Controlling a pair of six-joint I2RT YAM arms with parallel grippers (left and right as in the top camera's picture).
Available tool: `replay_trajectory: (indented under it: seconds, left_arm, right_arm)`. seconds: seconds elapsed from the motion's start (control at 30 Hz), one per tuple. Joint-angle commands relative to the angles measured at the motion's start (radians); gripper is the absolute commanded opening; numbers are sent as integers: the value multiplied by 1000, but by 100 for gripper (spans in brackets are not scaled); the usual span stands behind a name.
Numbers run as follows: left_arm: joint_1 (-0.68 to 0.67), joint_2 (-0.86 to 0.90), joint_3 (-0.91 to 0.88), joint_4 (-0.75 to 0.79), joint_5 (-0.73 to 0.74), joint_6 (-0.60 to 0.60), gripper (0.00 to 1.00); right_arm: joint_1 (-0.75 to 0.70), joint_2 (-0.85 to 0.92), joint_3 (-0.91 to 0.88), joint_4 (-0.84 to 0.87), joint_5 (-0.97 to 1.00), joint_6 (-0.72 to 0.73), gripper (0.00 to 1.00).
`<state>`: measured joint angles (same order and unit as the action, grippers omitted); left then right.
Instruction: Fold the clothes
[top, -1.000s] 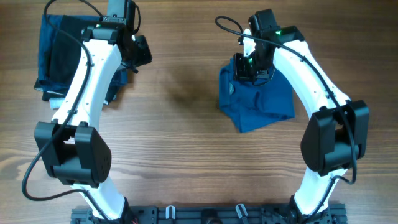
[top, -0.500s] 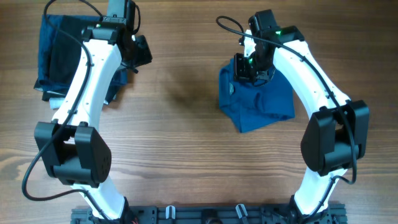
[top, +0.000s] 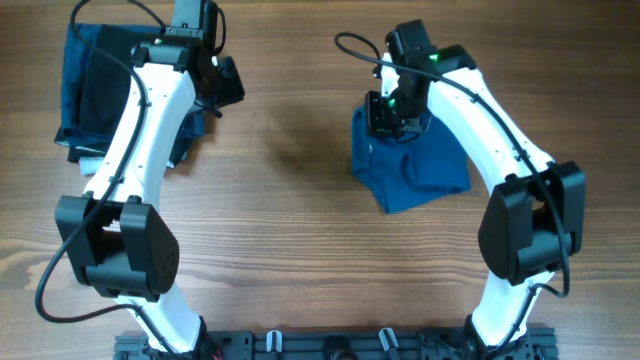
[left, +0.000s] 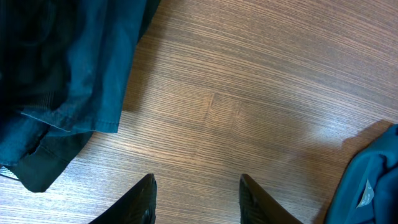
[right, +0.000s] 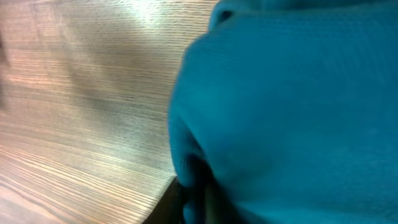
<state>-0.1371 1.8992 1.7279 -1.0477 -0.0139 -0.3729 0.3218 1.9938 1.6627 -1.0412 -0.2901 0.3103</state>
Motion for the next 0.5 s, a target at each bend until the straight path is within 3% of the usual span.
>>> replay_trajectory:
  seconds: [0.0,0.17,0.27,0.33,0.4,0.47]
  left_arm:
    - [-1,13,4,-4,-3,-2,43]
    - [-2,13,4,0,-3,-2,42]
    - [-12,12,4,39,42,4,29]
    - [-24,12,4,83,147,27,20]
    - [-48,13,4,143,287,28,4]
    - [-79,13,4,199,366,28,4]
  right_arm:
    - [5,12,-5,14,43,11,42]
    - [-13,6,11,76,2,-132,63]
    - [-68,-32,63,44,46,-151,65]
    - [-122,-57,88,7,47,-152,65]
    - [-193,-82,97,-42,42,-154,59]
    - [-256,-85,97,-86,14,-180,46]
